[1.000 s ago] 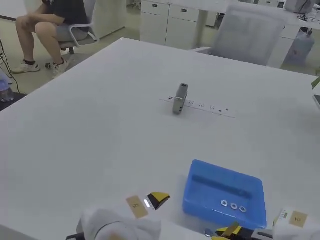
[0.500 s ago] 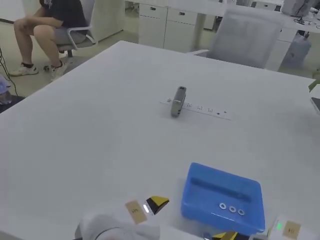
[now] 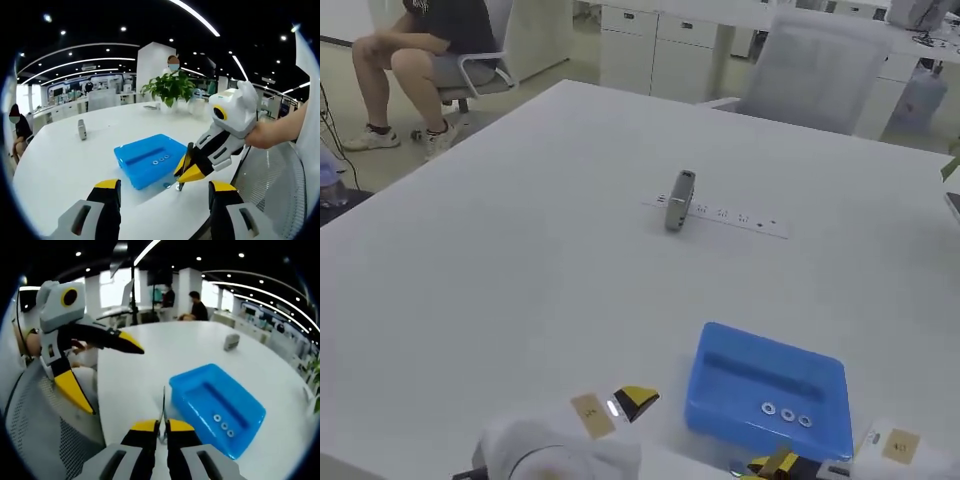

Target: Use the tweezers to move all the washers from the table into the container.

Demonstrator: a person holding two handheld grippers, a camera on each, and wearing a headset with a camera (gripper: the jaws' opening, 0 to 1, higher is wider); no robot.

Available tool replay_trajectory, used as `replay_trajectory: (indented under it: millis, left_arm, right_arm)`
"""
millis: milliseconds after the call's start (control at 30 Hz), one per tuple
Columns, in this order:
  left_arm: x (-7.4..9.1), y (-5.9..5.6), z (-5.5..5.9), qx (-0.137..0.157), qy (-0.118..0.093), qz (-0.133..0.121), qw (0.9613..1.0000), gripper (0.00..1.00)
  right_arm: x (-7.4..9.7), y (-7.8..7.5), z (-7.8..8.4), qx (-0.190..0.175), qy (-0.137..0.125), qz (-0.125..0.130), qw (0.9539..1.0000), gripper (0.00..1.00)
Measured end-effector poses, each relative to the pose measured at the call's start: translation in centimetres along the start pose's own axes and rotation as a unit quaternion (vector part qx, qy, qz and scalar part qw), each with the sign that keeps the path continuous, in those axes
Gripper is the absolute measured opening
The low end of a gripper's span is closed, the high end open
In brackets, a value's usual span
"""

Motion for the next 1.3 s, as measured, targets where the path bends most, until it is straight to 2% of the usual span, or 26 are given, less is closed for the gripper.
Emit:
replay_trajectory:
  millis: [233,533,800,1033,1167,1300]
  left_arm:
    - [0.0,0.0,0.0,-0.002,0.001,0.0,1.0,0.71]
    - [0.0,0.0,0.1,-0.002,0.002,0.003,1.0,0.71]
    - [0.0,0.0,0.1,-0.003,0.003,0.004,1.0,0.7]
    - [0.0,0.0,0.2,-0.003,0.006,0.003,1.0,0.7]
    - [0.0,0.0,0.2,-0.004,0.007,0.003,1.0,0.7]
    - [0.0,0.0,0.2,-0.003,0.007,0.002,1.0,0.69]
  right_arm:
    - [1.1,-0.8,-2.7,-0.032,-0.05,-0.002,0.9982,0.03]
    - [1.9,-2.3,-4.9,-0.048,-0.084,0.004,0.9953,0.03]
    - [2.2,-3.0,-6.6,-0.056,-0.107,0.005,0.9926,0.03]
    - [1.3,-4.7,-7.5,-0.057,-0.109,0.016,0.9922,0.03]
    - [0.2,-6.2,-7.4,-0.068,-0.103,0.023,0.9921,0.03]
    - [-0.9,-7.0,-7.3,-0.075,-0.098,0.029,0.9919,0.03]
Point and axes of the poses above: the centre of the closed fingertips' face, and the gripper's own axes: x roughly backward along the fingers, y roughly to its left, z roughly out of its underside, the point moved 4 cm from there along x, roughly backward along the fingers, and after that the axes turned 10 degrees about -x, right-handed, at the moved point
